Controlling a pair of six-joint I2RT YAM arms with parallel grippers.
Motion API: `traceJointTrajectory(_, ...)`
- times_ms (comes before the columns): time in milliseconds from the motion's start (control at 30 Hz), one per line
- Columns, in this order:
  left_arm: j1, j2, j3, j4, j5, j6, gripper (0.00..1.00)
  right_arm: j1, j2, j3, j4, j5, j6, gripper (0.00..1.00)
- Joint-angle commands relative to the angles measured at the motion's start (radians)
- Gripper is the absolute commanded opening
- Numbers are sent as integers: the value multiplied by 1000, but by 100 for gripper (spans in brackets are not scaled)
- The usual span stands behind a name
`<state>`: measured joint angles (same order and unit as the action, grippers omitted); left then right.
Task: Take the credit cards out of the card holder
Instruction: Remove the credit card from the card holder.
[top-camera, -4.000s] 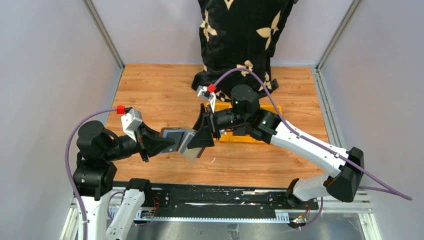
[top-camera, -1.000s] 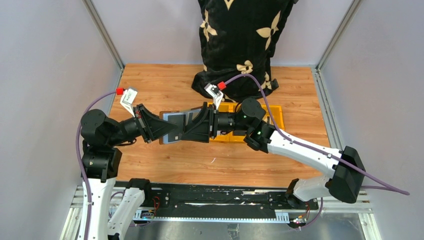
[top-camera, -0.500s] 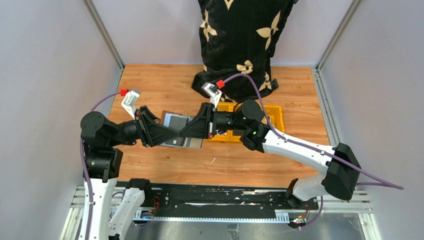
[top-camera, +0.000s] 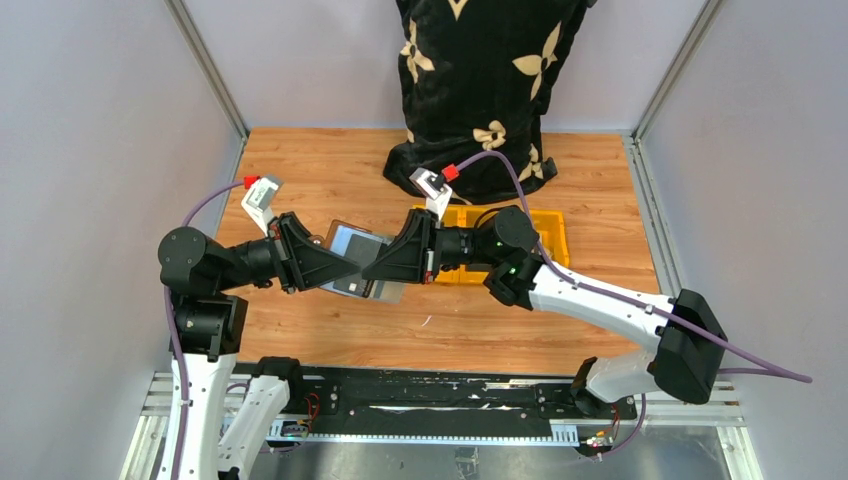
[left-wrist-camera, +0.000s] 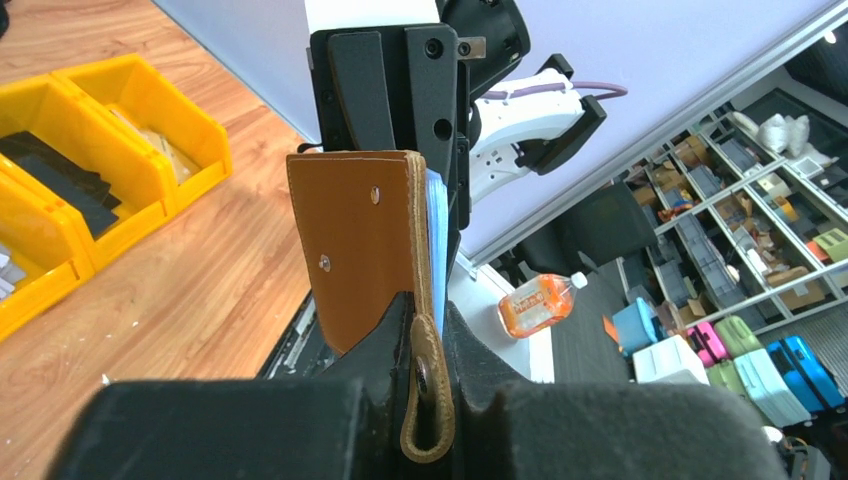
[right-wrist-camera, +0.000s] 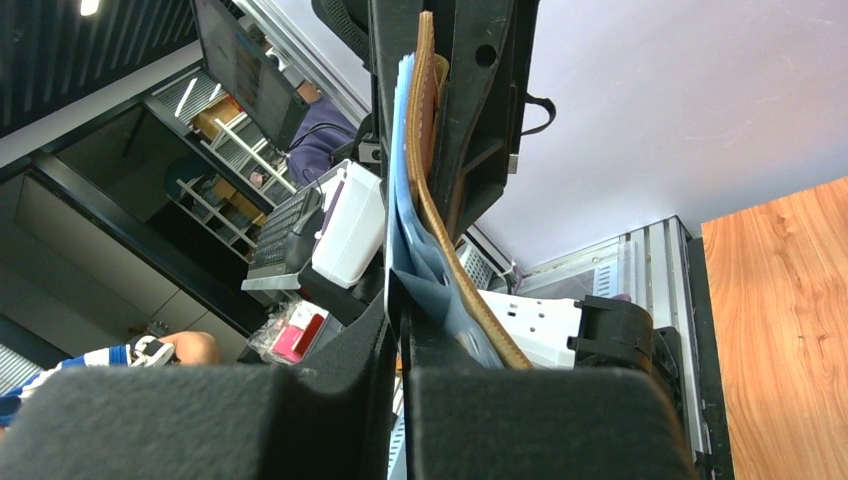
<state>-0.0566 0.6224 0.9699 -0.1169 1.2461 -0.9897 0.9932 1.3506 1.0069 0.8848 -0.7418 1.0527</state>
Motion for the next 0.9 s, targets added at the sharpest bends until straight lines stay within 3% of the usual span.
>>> traceJointTrajectory(0,-7,-5,16,109,6,-86,5,11,-32,-49,19,-61,-1,10)
traceJointTrajectory(167,-7,-7,15,145,-13,-109,3,13,-69,-73,7,-57,-30,16)
traceJointTrajectory(333,-6,-16,3,151,-22,-114,2,14,-75,-42,17,-29,-30,43)
traceJointTrajectory(433,-6,-17,3,151,-24,-116,2,12,-70,-9,16,-14,-37,50)
traceJointTrajectory(700,-6,-29,4,147,-16,-115,1,10,-30,35,-20,15,-34,42)
traceJointTrajectory(867,-7,-35,4,140,-10,-114,2,7,-16,45,6,7,-13,21)
